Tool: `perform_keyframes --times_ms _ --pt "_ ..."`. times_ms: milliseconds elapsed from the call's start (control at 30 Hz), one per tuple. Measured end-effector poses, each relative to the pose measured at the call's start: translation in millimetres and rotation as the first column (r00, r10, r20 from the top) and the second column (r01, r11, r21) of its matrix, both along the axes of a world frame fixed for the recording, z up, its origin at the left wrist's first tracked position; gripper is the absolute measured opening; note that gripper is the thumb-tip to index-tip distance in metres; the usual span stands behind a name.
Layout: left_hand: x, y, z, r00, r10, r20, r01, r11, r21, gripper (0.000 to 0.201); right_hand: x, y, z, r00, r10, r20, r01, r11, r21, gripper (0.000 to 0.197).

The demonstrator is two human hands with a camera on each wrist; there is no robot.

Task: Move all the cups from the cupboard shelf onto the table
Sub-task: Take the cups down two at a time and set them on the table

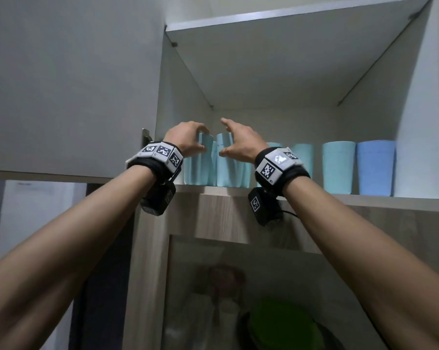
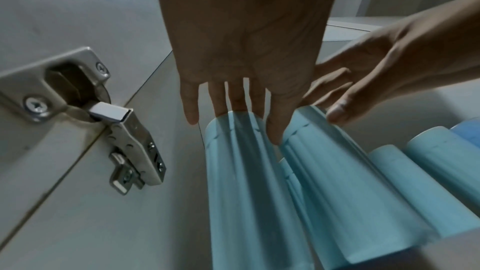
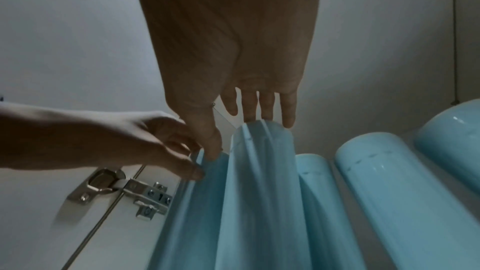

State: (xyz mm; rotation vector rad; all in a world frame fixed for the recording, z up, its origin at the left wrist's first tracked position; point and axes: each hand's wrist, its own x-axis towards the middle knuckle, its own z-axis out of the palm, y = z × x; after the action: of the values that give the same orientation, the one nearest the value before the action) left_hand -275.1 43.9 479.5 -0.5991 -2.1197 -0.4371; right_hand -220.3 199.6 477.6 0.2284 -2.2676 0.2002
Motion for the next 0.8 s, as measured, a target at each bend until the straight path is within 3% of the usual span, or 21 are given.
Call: perform_keyframes --times_ms 167,267,500,667,800 --pt "7.8 -6.4 -1.6 0.993 -0.119 -0.021 0.121 0.986 0.114 0.040 -2.3 3.0 -6.8 0.992 -0.026 -0.121 0.032 0.999 0.043 0.058" --pt "23.9 -13.5 -7.2 0.985 -0.164 -0.058 0.172 0.967 0.190 0.039 6.9 4.6 -8.7 0.985 0.054 -0.163 -0.057 0.998 -0.013 0.048" --pt "91.0 -49.4 -24.3 0.979 -0.178 -0.100 0.200 0.928 0.313 0.043 60.2 9.8 -16.0 0.921 0.300 -0.249 -0.336 0.935 -0.113 0.046" --pt "166.2 -69.2 -73.0 0.986 -0.158 -0.053 0.166 0.925 0.343 0.040 116.1 5.8 -48.1 0.852 0.489 -0.185 -0.518 0.838 -0.170 0.046" --pt "226.6 -86.6 -144.4 0.992 -0.090 0.085 0.055 0.936 0.348 0.040 145.4 -12.1 -117.3 0.784 0.618 -0.069 -0.613 0.751 -0.246 0.048"
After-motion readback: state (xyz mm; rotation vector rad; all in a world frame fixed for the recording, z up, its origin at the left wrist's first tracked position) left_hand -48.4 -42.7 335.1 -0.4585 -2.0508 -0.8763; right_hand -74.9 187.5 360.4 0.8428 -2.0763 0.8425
